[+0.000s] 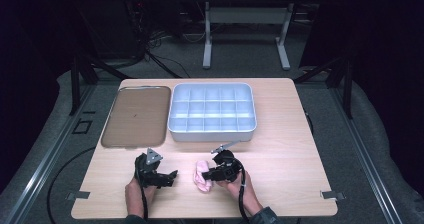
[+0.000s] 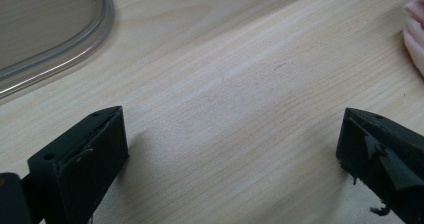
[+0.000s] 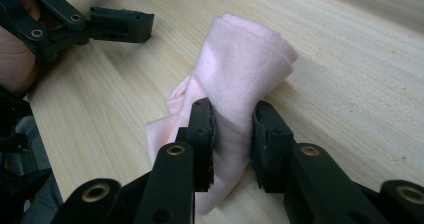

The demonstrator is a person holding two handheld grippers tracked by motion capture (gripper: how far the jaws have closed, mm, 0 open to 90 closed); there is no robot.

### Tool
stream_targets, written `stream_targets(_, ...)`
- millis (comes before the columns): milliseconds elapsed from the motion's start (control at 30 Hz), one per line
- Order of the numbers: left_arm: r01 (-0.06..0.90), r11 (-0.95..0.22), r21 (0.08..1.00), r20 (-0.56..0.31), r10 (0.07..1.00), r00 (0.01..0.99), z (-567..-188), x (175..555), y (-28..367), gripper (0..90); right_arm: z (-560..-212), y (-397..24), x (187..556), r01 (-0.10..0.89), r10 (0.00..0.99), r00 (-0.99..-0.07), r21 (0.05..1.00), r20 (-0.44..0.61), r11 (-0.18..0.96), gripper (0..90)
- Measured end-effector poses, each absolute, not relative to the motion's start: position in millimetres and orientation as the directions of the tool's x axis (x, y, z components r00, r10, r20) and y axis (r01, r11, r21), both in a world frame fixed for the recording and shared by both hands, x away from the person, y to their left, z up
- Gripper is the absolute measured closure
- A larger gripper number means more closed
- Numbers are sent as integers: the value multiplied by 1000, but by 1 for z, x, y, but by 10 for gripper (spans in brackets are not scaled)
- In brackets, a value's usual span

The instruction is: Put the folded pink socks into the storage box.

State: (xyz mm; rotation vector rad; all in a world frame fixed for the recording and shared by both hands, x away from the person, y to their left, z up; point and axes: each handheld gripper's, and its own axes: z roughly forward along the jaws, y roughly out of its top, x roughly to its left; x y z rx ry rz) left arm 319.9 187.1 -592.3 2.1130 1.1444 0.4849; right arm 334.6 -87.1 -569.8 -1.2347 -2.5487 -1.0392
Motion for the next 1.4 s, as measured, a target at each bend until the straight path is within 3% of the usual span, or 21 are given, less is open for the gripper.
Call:
stream_targets(367, 586, -386, 712, 4, 838, 546, -592, 320, 187, 0, -564, -87, 328, 658, 614, -721, 593, 320, 464, 760)
stream_targets(1400, 588, -382, 713, 6, 841, 540, -592, 321, 187, 0, -522, -119, 320, 610, 627, -723, 694, 289, 383, 762)
